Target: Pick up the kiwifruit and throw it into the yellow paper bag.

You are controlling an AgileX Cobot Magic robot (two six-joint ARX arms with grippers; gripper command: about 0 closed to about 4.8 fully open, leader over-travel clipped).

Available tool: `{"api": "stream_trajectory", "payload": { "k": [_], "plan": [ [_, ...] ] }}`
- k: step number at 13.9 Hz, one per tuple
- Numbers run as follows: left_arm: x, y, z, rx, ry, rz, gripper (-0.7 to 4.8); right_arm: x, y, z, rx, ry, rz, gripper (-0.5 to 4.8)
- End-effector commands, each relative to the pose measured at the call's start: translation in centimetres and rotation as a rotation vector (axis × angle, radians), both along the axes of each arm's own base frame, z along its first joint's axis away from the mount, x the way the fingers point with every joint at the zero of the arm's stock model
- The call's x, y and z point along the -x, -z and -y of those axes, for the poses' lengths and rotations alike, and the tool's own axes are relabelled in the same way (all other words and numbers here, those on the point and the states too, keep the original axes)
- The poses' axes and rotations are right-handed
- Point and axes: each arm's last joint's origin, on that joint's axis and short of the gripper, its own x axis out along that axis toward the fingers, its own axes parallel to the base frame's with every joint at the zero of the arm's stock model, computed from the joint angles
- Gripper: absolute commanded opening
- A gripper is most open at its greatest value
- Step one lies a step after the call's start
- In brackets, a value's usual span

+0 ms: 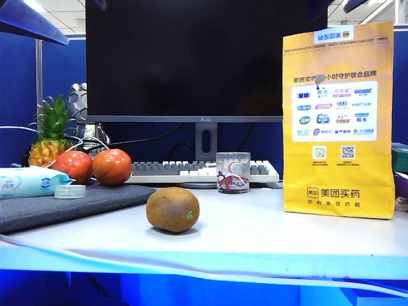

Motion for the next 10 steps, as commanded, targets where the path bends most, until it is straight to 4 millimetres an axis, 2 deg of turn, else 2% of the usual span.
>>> {"api": "stream_trajectory", "payload": {
  "k": [1, 2, 4, 5, 6, 7, 8, 10],
  "plan": [
    [0.8, -1.3, -0.1, 0.047, 0.047, 0.082, 4.79, 1.0, -2.2, 0.3, -0.075, 0.008, 0.139, 4.79],
    [1.5, -2.0, -0.4, 0.049, 0.047, 0.148, 4.79, 2.0, -3.1, 0.6, -0.115, 0.014, 0.174, 4.79],
    [3.6, -3.9, -1.2, 0.048, 0.031, 0.311, 4.79, 5.7, -5.7, 1.7, -0.235, 0.029, 0.273, 4.79],
    [4.5, -4.3, -1.7, 0.023, -0.023, 0.358, 4.79, 7.8, -6.5, 2.2, -0.288, 0.019, 0.309, 4.79],
    [5.8, -4.6, -2.3, -0.014, -0.071, 0.396, 4.79, 10.8, -6.8, 3.0, -0.357, -0.011, 0.368, 4.79],
    [6.7, -4.7, -2.7, -0.037, -0.104, 0.415, 4.79, 12.8, -6.4, 3.5, -0.406, -0.021, 0.403, 4.79],
    [8.0, -4.5, -3.4, -0.079, -0.155, 0.465, 4.79, 16.0, -4.4, 4.4, -0.494, -0.057, 0.446, 4.79],
    [9.9, -3.4, -4.1, -0.056, -0.182, 0.527, 4.79, 19.0, 0.3, 5.2, -0.615, -0.101, 0.487, 4.79]
  ]
}}
